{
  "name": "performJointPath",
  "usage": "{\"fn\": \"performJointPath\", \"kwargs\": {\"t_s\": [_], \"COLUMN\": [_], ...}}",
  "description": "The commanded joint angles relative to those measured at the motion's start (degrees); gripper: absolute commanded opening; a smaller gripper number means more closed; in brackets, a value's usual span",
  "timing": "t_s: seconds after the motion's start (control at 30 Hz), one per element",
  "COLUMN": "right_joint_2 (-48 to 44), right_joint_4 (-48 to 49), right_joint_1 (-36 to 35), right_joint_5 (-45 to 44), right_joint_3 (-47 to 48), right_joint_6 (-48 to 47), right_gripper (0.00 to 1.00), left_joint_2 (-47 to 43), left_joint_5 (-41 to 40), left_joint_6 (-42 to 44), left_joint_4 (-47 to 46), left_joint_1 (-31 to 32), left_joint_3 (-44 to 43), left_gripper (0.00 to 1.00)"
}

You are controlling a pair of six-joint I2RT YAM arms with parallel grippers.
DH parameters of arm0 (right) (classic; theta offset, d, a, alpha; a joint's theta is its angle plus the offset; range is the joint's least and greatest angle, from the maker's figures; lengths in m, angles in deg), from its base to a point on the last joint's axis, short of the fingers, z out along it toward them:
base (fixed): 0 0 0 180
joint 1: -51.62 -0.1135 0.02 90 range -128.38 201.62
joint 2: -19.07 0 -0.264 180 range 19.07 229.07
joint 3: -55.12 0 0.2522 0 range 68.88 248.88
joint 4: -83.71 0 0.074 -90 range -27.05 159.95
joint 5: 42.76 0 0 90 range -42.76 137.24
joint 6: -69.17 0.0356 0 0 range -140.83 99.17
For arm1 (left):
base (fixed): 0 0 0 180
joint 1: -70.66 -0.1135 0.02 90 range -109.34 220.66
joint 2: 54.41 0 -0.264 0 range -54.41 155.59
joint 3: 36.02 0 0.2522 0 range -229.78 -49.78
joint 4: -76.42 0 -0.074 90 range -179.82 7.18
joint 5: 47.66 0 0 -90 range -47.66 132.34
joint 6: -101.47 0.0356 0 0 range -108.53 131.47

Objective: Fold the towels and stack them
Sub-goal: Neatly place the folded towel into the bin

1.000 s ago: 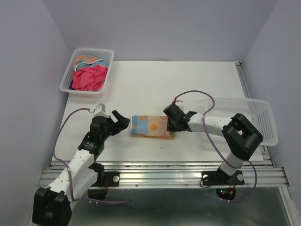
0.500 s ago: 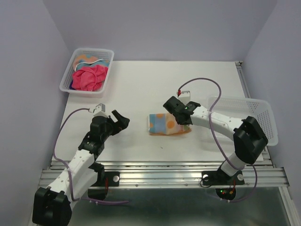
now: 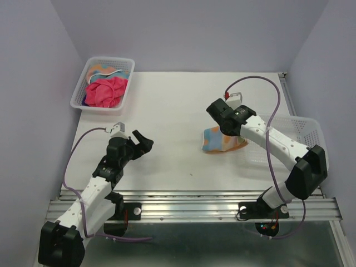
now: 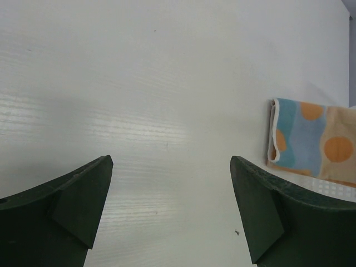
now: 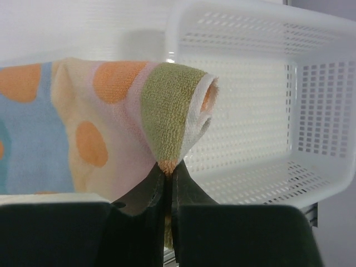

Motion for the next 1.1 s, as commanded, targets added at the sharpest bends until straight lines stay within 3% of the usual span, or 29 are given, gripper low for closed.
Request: {"fn": "performJointPath", "kwargs": {"t_s": [0.0,0.3,0.63,0.77,1.07], "right_joint_2": [-5.58,-12.96,-12.54,-11.39,-7.18], "right_joint_4": [-3.74,0.21,4.07,8.99,14.09], "right_joint_1": [4.65,13.71,24.16,27.94,33.92], "right_joint_5": [-1.34,3.58,7.71,9.91,11.49], "right_joint_3": [2.9,4.57,3.96,0.97,-8.17], "right_joint_6": [-3.27,-13.12,-20.32,-25.86,-26.23], "right_gripper": [0.01,0.01,0.01,0.01,0.01], "left_joint_2": [-0.95,0.81,1.34,1.6,1.77], "left_joint_5": [0.03,-0.23,-0.23,-0.05,0.03], "left_joint_6": [1.06,1.32,1.41,1.5,1.58], "left_joint_4": [-1.8,-2.06,-2.41,-2.41,-2.76], "left_joint_1": [0.3,0.3,0.3,0.3,0.39], "left_joint_3": [-1.27,-1.71,-1.71,-1.71,-1.62], "left_gripper": [0.99,0.99,0.99,0.99,0.99]}}
